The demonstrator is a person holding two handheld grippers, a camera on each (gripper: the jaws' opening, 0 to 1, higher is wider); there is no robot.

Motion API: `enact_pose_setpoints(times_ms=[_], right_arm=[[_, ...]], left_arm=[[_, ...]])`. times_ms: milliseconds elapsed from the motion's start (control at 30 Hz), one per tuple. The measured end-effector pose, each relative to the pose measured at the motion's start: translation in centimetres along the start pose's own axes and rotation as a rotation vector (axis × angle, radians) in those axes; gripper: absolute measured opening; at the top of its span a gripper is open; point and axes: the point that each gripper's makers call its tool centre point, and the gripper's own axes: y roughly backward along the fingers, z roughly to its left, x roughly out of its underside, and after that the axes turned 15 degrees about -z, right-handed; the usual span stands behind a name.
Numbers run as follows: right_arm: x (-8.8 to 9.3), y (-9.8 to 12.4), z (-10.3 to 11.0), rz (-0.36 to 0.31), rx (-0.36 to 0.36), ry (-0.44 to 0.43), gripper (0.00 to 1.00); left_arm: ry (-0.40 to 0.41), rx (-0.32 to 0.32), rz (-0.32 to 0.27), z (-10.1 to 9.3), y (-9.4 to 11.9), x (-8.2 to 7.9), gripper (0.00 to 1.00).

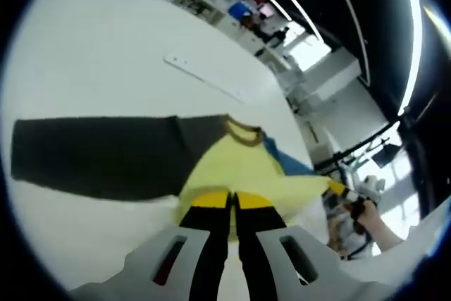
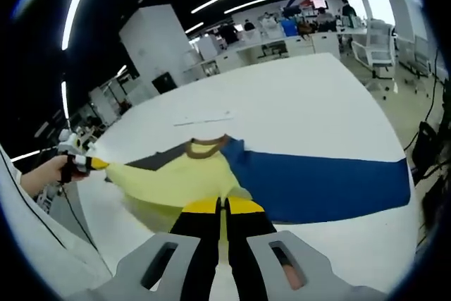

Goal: Fold the garment on the visible template until the final outline fits inside the template.

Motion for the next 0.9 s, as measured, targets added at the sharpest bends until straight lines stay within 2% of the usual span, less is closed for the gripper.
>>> enact_pose_setpoints(times_ms=[233,400,700,900], right_arm=[[0.6,2.7,1.4,0.016,-0.008,0.018,0.03],[1.6,5.3,2.4,0.043,-0.009,0.034,0.03],[3.4,8.0,3.3,0.076,-0.005,0.033,0.03],[5.1,9.3,3.9,0.109,-0.006,0.023,0.03]], left_arm=[[-0.027,0.008,0.022,-0.7,2.0,0.9,0.0],[-0.014,0.019,0.041,-1.4,3.4,1.8,0.0],[-0.07,-0.01,0.139,-1.8,6.3,5.0,0.0],[-0.064,-0.032,0.174,-1.3,7.8,6.8,0.0]])
